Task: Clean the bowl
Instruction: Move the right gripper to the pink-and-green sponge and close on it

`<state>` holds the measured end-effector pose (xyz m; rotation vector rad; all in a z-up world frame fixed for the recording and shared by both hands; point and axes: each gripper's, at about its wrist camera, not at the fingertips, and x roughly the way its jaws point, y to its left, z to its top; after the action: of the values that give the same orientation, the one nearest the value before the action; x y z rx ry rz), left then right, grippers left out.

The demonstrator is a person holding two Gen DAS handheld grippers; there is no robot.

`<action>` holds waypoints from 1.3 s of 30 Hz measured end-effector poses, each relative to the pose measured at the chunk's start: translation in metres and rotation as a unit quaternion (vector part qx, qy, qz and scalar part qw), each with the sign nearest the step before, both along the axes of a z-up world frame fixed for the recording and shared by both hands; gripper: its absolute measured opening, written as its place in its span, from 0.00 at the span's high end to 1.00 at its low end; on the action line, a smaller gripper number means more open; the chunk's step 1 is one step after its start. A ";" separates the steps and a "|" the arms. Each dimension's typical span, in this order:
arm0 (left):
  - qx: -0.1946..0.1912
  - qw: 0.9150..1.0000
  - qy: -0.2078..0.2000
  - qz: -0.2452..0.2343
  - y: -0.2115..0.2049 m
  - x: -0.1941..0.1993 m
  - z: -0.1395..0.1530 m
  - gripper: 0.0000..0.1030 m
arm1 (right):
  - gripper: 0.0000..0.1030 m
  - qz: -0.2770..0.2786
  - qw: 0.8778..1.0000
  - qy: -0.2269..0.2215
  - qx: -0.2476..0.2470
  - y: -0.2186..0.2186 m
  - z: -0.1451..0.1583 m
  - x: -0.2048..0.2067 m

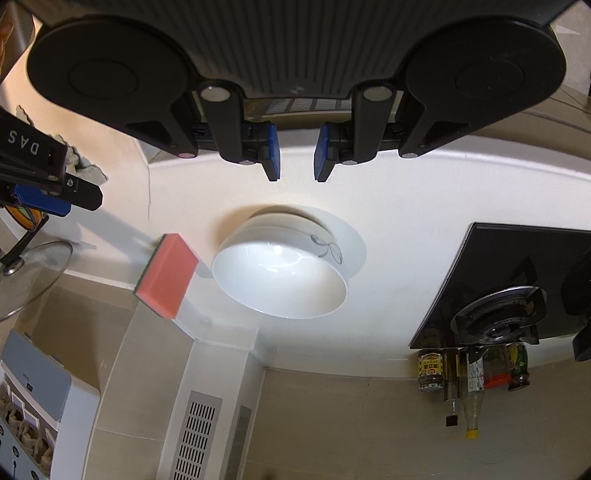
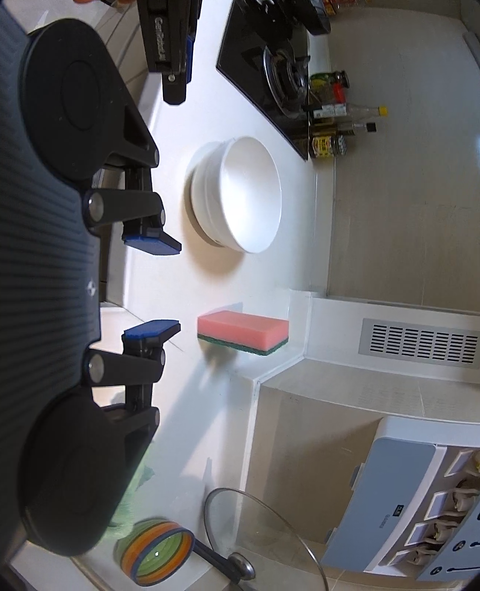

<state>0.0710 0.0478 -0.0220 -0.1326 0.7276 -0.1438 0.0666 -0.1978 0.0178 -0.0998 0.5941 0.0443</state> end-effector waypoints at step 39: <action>0.007 0.999 0.045 0.024 0.031 0.144 0.019 0.78 | 0.67 0.019 0.999 0.026 -0.034 -0.042 -0.021 0.199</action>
<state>0.2148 0.0789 -0.0026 -0.1435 0.8151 -0.0866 0.2653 -0.2403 -0.0031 -0.1757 0.6460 0.0641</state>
